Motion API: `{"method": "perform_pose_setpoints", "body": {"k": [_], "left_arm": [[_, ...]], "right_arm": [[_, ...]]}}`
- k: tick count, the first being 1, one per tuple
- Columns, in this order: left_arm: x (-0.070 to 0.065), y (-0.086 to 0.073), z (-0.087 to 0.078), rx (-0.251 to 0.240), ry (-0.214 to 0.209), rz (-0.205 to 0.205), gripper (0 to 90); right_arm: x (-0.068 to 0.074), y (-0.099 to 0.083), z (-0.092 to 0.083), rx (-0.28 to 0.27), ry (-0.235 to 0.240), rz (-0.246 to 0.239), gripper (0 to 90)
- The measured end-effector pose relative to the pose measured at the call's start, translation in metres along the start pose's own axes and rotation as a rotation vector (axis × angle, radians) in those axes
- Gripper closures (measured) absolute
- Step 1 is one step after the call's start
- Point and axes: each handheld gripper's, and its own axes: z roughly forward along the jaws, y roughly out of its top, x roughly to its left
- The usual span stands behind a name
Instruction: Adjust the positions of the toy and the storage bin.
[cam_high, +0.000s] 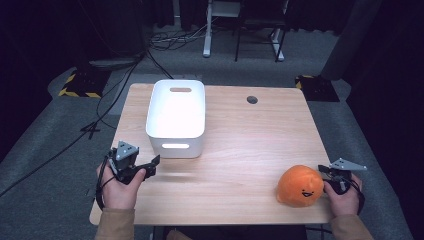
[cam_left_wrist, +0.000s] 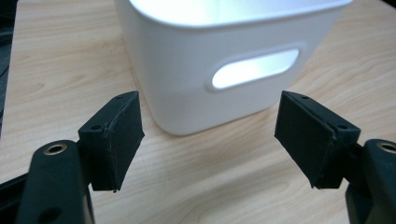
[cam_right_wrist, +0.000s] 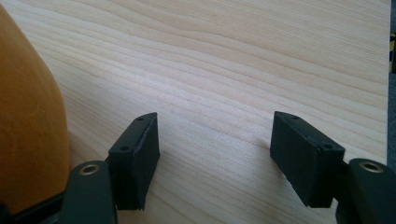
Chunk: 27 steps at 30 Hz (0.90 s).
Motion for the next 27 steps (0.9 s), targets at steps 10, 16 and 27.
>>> {"method": "perform_pose_setpoints", "body": {"k": [10, 16, 27], "left_arm": [[0.003, 0.03, 0.004, -0.074, 0.005, -0.012, 24.2], [0.011, 0.045, 0.018, -0.095, 0.028, -0.026, 24.9], [0.028, 0.049, 0.051, -0.13, 0.009, -0.108, 26.5]], "right_arm": [[0.0, 0.0, 0.0, 0.0, 0.0, -0.002, 33.2], [0.0, 0.0, 0.0, -0.001, 0.0, -0.002, 33.3], [0.0, 0.0, 0.0, -0.001, 0.0, -0.002, 33.3]]}}
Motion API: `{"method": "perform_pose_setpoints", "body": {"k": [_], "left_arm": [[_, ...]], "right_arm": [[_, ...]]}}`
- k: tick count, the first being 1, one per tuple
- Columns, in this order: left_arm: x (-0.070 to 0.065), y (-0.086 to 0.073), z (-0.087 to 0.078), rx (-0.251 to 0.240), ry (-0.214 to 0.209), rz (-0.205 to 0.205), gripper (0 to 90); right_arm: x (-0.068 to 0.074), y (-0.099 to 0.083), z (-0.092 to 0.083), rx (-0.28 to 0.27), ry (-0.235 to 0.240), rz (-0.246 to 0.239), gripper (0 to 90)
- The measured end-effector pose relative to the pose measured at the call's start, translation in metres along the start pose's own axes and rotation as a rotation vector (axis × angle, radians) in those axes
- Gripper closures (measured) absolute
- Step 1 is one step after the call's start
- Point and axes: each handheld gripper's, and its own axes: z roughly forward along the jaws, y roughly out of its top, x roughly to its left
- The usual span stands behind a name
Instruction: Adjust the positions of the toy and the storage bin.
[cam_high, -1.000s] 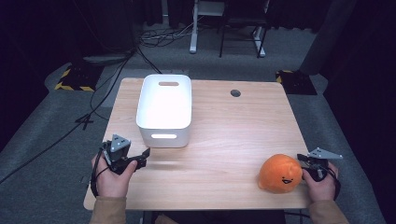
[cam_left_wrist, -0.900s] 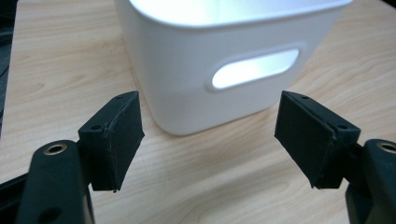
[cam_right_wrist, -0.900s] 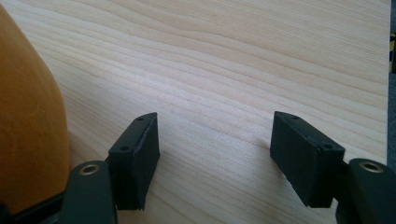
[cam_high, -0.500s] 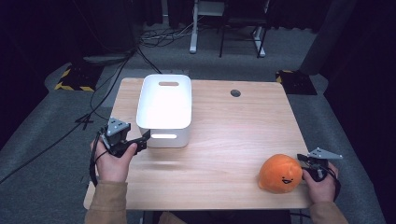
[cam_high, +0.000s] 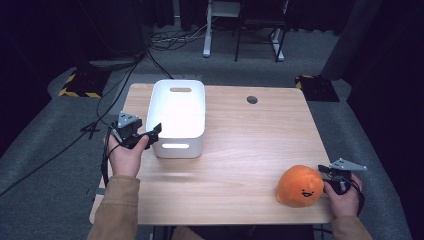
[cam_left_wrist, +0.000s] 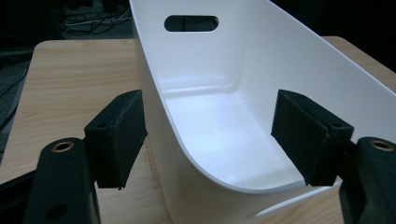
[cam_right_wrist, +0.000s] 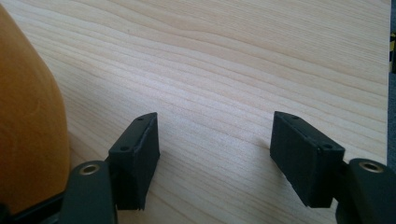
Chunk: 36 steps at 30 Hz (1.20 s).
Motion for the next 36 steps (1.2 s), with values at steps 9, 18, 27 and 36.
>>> {"method": "perform_pose_setpoints", "body": {"k": [9, 18, 27, 36], "left_arm": [[0.004, -0.009, 0.011, 0.028, 0.01, 0.004, 35.0], [-0.012, -0.014, 0.008, 0.041, 0.014, 0.075, 43.2], [-0.038, -0.027, 0.0, 0.021, -0.056, 0.095, 42.1], [-0.072, -0.043, -0.008, 0.004, -0.135, 0.113, 38.6]], "right_arm": [[0.0, 0.0, 0.0, 0.0, 0.0, -0.001, 33.3], [0.0, 0.0, 0.0, 0.001, -0.001, 0.002, 33.3], [0.0, 0.0, 0.0, 0.0, 0.0, 0.0, 33.3], [0.0, 0.0, 0.0, 0.001, 0.0, 0.001, 33.3]]}}
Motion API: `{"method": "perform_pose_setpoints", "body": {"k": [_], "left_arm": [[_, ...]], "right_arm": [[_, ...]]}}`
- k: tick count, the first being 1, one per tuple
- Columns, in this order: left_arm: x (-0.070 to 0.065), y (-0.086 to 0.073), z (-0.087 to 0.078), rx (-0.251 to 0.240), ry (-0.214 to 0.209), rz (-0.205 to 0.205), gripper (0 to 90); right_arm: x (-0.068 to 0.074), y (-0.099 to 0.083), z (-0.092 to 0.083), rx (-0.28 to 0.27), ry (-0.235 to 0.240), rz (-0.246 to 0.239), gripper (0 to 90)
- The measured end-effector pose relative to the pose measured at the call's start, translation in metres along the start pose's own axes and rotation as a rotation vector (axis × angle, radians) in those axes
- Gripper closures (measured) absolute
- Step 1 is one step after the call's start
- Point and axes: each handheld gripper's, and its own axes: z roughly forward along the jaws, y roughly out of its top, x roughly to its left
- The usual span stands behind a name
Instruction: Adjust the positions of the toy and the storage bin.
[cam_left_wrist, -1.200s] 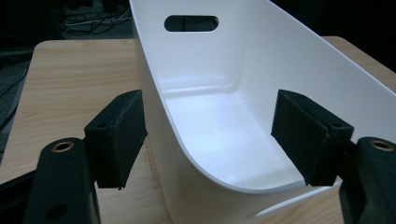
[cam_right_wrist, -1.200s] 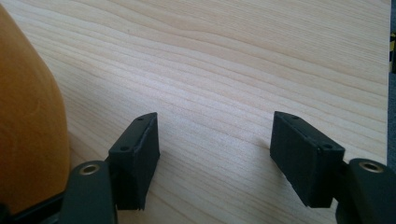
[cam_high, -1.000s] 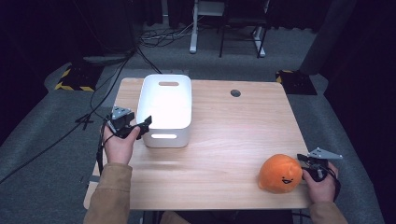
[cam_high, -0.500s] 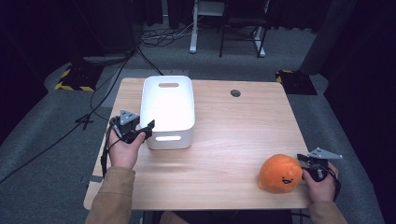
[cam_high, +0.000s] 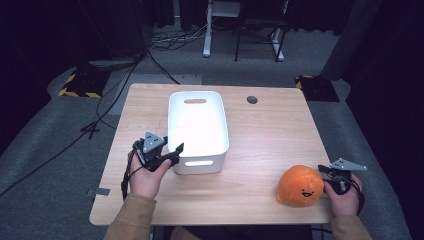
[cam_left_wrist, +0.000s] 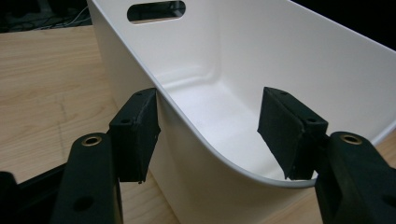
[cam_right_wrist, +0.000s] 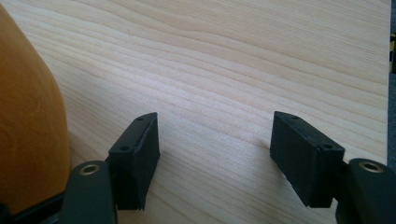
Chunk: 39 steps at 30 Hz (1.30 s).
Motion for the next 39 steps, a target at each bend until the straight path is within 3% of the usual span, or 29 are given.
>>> {"method": "perform_pose_setpoints", "body": {"k": [9, 11, 16, 21, 35, 39], "left_arm": [[-0.043, -0.013, -0.002, -0.014, -0.089, 0.037, 35.1], [-0.047, -0.014, -0.002, -0.015, -0.099, 0.033, 33.4], [-0.07, -0.022, -0.003, -0.016, -0.137, 0.032, 28.4], [-0.082, -0.028, -0.006, -0.041, -0.152, 0.037, 27.4], [-0.11, -0.037, -0.014, -0.007, -0.247, 0.062, 25.6], [-0.12, -0.04, -0.017, -0.004, -0.245, 0.055, 24.9]], "right_arm": [[0.0, 0.0, 0.0, 0.0, 0.0, 0.0, 33.3], [0.0, 0.0, 0.0, 0.0, 0.0, 0.0, 33.3], [0.0, 0.0, 0.0, 0.001, 0.003, 0.002, 33.3], [0.001, 0.0, 0.0, 0.001, 0.005, 0.003, 33.3], [0.001, 0.0, 0.0, 0.001, 0.008, 0.002, 33.3], [0.0, 0.0, 0.0, 0.001, 0.007, 0.001, 33.3]]}}
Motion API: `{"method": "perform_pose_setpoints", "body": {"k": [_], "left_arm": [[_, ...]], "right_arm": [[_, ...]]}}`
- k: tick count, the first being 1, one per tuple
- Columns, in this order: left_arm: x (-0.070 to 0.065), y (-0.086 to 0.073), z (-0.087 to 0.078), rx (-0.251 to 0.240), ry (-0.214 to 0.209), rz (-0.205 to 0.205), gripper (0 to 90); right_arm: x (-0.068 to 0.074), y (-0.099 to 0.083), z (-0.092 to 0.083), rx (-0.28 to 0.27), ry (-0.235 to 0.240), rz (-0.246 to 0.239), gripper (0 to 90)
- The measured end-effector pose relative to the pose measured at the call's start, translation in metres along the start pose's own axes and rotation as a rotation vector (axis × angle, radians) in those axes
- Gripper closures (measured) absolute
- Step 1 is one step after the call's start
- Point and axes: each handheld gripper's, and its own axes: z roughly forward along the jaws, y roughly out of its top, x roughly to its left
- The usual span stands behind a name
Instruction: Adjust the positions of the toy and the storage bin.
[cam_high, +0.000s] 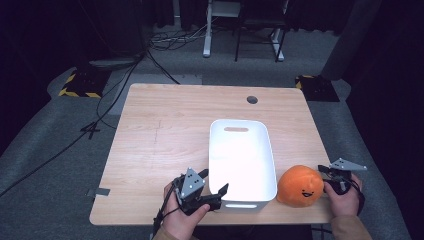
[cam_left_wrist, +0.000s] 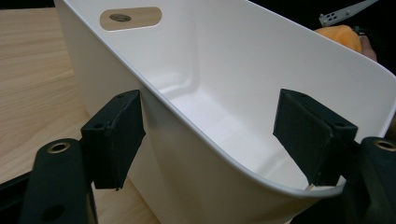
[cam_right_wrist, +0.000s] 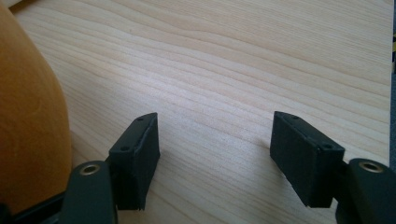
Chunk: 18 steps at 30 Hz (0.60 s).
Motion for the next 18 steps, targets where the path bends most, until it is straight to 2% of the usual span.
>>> {"method": "perform_pose_setpoints", "body": {"k": [7, 10, 12, 14, 18], "left_arm": [[-0.013, -0.003, 0.001, 0.006, -0.002, -0.004, 20.2], [-0.013, -0.004, 0.001, 0.001, -0.008, -0.013, 19.8], [-0.012, -0.004, 0.0, -0.001, -0.01, -0.004, 20.6], [-0.01, -0.003, -0.002, -0.036, -0.011, -0.006, 23.1], [-0.008, 0.001, -0.006, -0.047, -0.01, -0.001, 23.8]], "right_arm": [[0.0, 0.0, 0.0, 0.0, 0.0, 0.001, 33.3], [0.0, 0.0, 0.0, 0.0, 0.0, 0.001, 33.3], [0.0, 0.0, 0.0, 0.0, 0.001, 0.002, 33.4], [0.0, 0.0, 0.0, 0.0, 0.001, 0.001, 33.3], [0.0, 0.0, 0.0, 0.0, 0.001, -0.001, 33.4]]}}
